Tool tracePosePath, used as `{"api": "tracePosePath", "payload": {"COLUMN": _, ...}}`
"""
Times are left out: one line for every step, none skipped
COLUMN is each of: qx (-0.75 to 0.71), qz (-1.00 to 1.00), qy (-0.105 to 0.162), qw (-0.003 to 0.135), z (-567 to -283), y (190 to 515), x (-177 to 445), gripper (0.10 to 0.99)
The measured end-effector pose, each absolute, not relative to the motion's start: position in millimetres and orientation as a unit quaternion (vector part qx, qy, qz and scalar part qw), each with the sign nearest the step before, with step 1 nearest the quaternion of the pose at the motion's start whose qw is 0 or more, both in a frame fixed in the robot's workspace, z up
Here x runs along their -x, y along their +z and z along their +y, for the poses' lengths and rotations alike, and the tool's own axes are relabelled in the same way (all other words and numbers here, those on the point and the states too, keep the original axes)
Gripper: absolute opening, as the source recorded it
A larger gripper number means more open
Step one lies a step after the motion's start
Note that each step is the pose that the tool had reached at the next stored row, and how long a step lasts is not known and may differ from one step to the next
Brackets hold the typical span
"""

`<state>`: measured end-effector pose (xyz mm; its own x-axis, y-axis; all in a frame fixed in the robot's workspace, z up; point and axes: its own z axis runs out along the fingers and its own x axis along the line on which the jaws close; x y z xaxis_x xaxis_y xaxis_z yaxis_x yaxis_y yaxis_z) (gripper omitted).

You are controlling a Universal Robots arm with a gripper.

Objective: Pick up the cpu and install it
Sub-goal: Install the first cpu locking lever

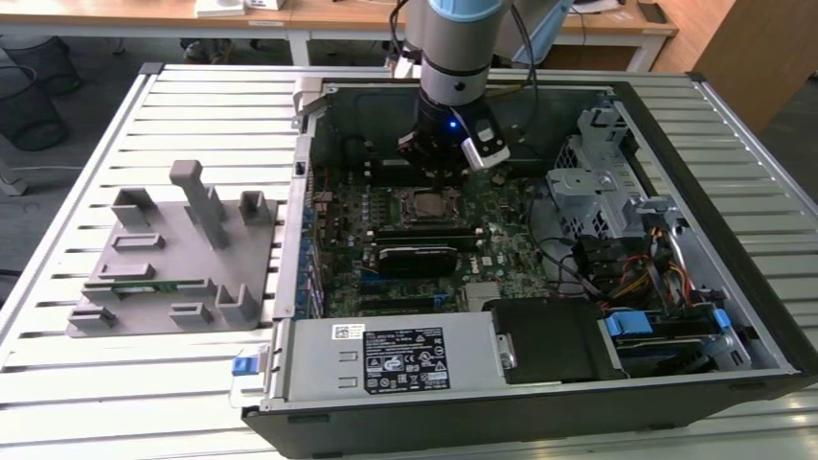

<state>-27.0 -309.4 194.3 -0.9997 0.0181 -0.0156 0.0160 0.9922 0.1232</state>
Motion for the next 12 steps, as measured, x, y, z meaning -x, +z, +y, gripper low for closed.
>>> {"api": "tracePosePath", "payload": {"qx": -0.009, "qz": 0.998, "qy": 0.063, "qw": 0.009, "z": -309.0, "y": 194.8, "x": 26.8, "gripper": 0.114}}
{"api": "tracePosePath", "payload": {"qx": -0.009, "qz": 0.998, "qy": 0.064, "qw": 0.009, "z": -308.7, "y": 196.1, "x": 26.7, "gripper": 0.114}}
{"api": "tracePosePath", "payload": {"qx": -0.009, "qz": 0.998, "qy": 0.063, "qw": 0.009, "z": -308.7, "y": 198.4, "x": 26.7, "gripper": 0.114}}
{"api": "tracePosePath", "payload": {"qx": -0.009, "qz": 0.998, "qy": 0.062, "qw": 0.008, "z": -308.9, "y": 201.4, "x": 26.7, "gripper": 0.114}}
{"api": "tracePosePath", "payload": {"qx": -0.009, "qz": 0.998, "qy": 0.062, "qw": 0.008, "z": -309.0, "y": 203.8, "x": 26.8, "gripper": 0.114}}
{"api": "tracePosePath", "payload": {"qx": -0.009, "qz": 0.998, "qy": 0.062, "qw": 0.008, "z": -309.0, "y": 205.8, "x": 26.8, "gripper": 0.114}}
{"api": "tracePosePath", "payload": {"qx": -0.009, "qz": 0.998, "qy": 0.062, "qw": 0.008, "z": -309.0, "y": 207.3, "x": 26.8, "gripper": 0.114}}
{"api": "tracePosePath", "payload": {"qx": -0.009, "qz": 0.998, "qy": 0.062, "qw": 0.008, "z": -309.0, "y": 208.1, "x": 26.8, "gripper": 0.114}}
{"api": "tracePosePath", "payload": {"qx": -0.009, "qz": 0.998, "qy": 0.062, "qw": 0.008, "z": -309.0, "y": 208.1, "x": 26.8, "gripper": 0.114}}
{"api": "tracePosePath", "payload": {"qx": -0.008, "qz": 0.998, "qy": 0.062, "qw": 0.008, "z": -309.4, "y": 208.1, "x": 26.7, "gripper": 0.114}}
{"api": "tracePosePath", "payload": {"qx": -0.008, "qz": 0.998, "qy": 0.062, "qw": 0.008, "z": -310.1, "y": 208.2, "x": 26.7, "gripper": 0.114}}
{"api": "tracePosePath", "payload": {"qx": -0.009, "qz": 0.998, "qy": 0.062, "qw": 0.008, "z": -311.0, "y": 208.2, "x": 26.8, "gripper": 0.114}}
